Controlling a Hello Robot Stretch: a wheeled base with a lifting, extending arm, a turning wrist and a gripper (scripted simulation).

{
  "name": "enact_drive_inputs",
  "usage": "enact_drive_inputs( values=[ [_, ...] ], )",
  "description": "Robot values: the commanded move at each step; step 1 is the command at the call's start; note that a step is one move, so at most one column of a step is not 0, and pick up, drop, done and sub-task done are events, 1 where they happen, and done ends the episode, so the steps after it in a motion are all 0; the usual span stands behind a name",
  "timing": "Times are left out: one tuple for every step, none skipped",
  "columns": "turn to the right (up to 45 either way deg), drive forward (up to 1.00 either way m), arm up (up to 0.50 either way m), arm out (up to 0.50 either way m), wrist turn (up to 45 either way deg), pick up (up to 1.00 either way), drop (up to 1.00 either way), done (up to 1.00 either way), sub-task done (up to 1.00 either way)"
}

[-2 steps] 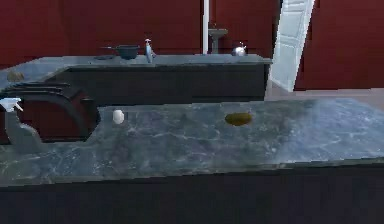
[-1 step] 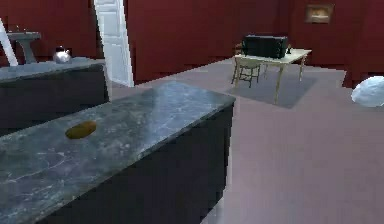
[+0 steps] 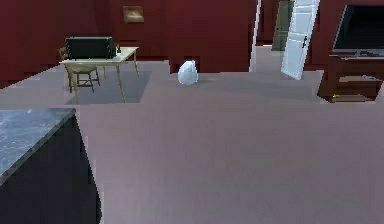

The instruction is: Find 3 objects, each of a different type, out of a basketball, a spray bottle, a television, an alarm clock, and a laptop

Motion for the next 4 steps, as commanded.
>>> enact_drive_inputs(
  values=[
    [21.0, 0.0, 0.0, 0.0, 0.0, 0.0, 0.0, 0.0, 0.0],
    [0.0, 1.0, 0.0, 0.0, 0.0, 0.0, 0.0, 0.0, 0.0],
    [0.0, 1.0, 0.0, 0.0, 0.0, 0.0, 0.0, 0.0, 0.0],
    [0.0, 1.0, 0.0, 0.0, 0.0, 0.0, 0.0, 0.0, 0.0]
  ],
)
